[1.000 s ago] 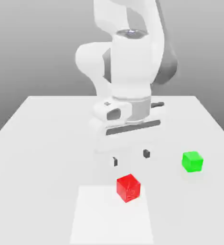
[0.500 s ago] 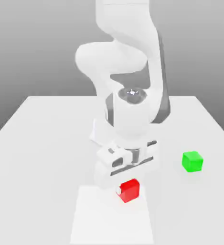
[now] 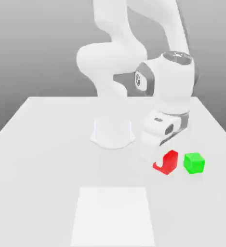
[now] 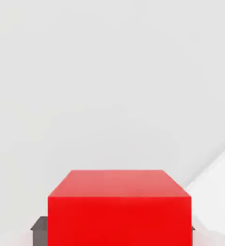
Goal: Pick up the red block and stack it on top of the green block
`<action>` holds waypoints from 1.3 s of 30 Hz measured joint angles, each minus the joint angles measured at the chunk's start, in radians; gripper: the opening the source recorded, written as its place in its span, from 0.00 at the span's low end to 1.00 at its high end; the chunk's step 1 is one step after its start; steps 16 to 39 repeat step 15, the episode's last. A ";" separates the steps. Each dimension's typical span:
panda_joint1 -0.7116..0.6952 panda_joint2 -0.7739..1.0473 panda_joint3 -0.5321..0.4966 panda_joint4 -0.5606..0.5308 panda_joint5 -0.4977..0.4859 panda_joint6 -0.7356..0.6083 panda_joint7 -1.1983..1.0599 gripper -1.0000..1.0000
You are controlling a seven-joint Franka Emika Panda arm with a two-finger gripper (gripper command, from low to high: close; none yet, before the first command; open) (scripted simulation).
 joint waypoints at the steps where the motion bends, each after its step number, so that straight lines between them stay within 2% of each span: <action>1: 0.042 -0.013 0.028 -0.001 0.015 -0.012 -0.001 0.00; 4: 0.164 -0.048 0.110 -0.002 0.054 -0.044 -0.001 0.00; 6: 0.178 -0.011 0.137 -0.001 0.041 -0.009 0.015 0.00; 9: 0.159 0.085 0.153 0.002 -0.023 0.082 0.061 0.00; 12: 0.156 0.194 0.126 0.005 -0.137 0.183 0.140 0.00; 13: 0.157 0.217 0.118 0.006 -0.167 0.204 0.161 1.00; 39: 0.154 0.217 0.118 0.006 -0.167 0.204 0.161 1.00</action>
